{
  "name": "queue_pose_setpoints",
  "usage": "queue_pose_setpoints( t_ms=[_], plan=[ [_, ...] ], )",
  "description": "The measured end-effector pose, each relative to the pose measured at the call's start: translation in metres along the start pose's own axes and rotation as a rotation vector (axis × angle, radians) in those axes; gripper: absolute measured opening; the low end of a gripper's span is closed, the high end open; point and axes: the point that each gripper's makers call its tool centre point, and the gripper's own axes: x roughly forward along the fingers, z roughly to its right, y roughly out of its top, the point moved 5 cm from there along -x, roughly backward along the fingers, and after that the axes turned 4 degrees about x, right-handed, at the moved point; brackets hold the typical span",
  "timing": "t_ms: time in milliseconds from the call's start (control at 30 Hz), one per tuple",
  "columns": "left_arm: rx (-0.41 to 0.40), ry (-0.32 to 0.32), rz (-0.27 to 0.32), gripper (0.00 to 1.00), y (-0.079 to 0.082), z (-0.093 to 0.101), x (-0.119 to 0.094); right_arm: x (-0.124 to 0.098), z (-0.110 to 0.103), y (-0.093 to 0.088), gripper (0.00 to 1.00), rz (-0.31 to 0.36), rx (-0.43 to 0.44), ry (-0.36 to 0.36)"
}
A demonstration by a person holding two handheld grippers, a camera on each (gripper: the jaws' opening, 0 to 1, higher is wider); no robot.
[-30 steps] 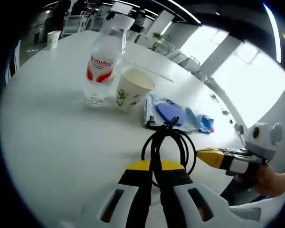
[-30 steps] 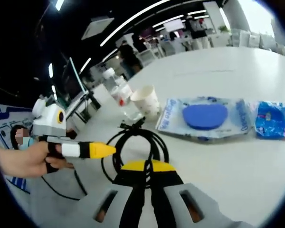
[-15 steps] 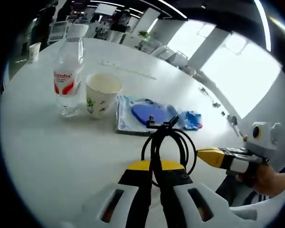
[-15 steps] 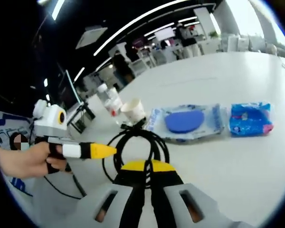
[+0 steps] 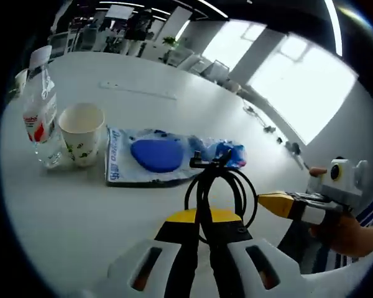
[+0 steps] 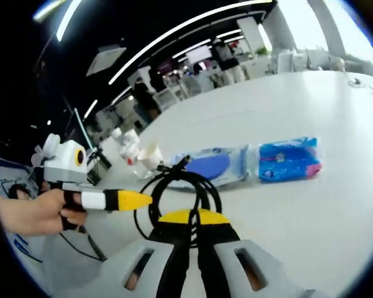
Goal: Arrange the tabletop items into an orderly group along one side of the table until the central work area is clear of visible clutter.
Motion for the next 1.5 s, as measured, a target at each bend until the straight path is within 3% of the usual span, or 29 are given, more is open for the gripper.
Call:
queue_pose_setpoints(
  t_ms=[533,1100,1500],
  plan=[
    [0.074,-0.054,-0.043,0.00,0.016,0.029,0.034,-0.021,0.034,0.014,0.00,0.050,0.036,-0.062],
    [0.086,-0.090,-0.078,0.00,0.010,0.060,0.064,-0.045,0.068,0.016,0.00,0.071,0.062,-0.113],
    [0.077,-0.092,-0.088,0.00,0.007,0.073,0.086,-0.051,0.092,0.019,0.00,0.057,0.069,-0.125]
  ],
)
